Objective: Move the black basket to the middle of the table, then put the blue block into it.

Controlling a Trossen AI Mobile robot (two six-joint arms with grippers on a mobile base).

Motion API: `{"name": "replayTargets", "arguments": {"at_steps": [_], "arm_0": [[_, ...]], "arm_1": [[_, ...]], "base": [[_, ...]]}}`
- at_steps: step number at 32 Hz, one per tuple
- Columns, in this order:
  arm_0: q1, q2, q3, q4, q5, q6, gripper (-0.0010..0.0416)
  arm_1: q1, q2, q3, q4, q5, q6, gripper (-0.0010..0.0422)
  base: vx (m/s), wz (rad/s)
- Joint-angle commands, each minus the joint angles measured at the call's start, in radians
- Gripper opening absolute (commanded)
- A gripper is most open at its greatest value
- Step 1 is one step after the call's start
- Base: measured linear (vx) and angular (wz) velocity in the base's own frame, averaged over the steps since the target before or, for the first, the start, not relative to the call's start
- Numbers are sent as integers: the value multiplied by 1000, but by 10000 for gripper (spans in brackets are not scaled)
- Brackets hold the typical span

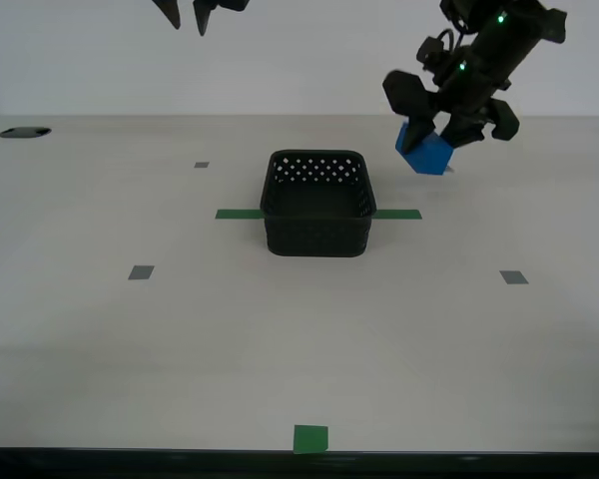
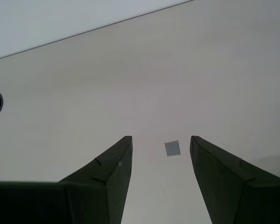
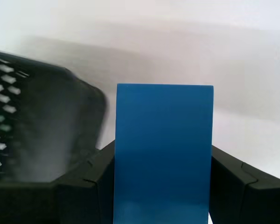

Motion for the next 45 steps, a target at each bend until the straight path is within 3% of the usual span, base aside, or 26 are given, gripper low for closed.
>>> {"name": "replayTargets", "arguments": {"at_steps": [1,5,6,8,9,10,17,19,20,24,27,30,31,32,33,35,42,45], "arm_0": [[14,-44,1,-1,-76,1,-1],[72,-77,1,0,-239,3,-1],[99,-77,1,0,-251,3,-1],[124,-77,1,0,-251,2,-1],[203,-77,1,24,-251,2,-1],[235,-77,1,46,-251,2,-1],[291,-77,1,129,-224,-8,0],[291,-77,1,129,-168,-9,5],[291,-77,1,134,-136,-9,21],[291,-77,1,139,-132,-10,77],[291,-77,1,150,-130,-10,142],[291,-77,1,150,-130,-9,227],[291,-77,1,150,-130,-9,282],[291,-77,1,150,-130,-9,295],[291,-77,1,150,-130,-9,349],[291,-77,1,150,-130,-9,395],[291,-77,1,159,-129,-9,387],[291,-77,1,161,-92,-9,387]], "arm_1": [[0,0,1,0,0,4,165],[0,0,1,4,0,4,165],[0,0,1,4,0,4,165],[0,0,1,5,0,4,165],[0,0,1,10,0,4,165],[0,0,1,9,0,4,165],[0,-1,1,34,0,4,165],[0,-1,1,35,0,4,165],[0,-1,1,36,0,4,165],[0,-1,3,39,0,4,165],[0,-1,2,40,0,4,165],[0,-1,3,40,0,4,165],[0,-1,3,40,0,4,165],[0,-1,3,41,0,4,165],[0,-1,3,40,0,4,165],[0,-1,2,40,0,4,165],[0,-1,2,40,0,4,165],[0,-1,2,40,0,4,165]], "base": [[0,0],[0,0],[0,0],[0,0],[0,0],[0,0],[0,0],[0,0],[0,0],[0,0],[0,0],[0,0],[0,0],[0,0],[0,0],[0,0],[0,0],[0,0]]}}
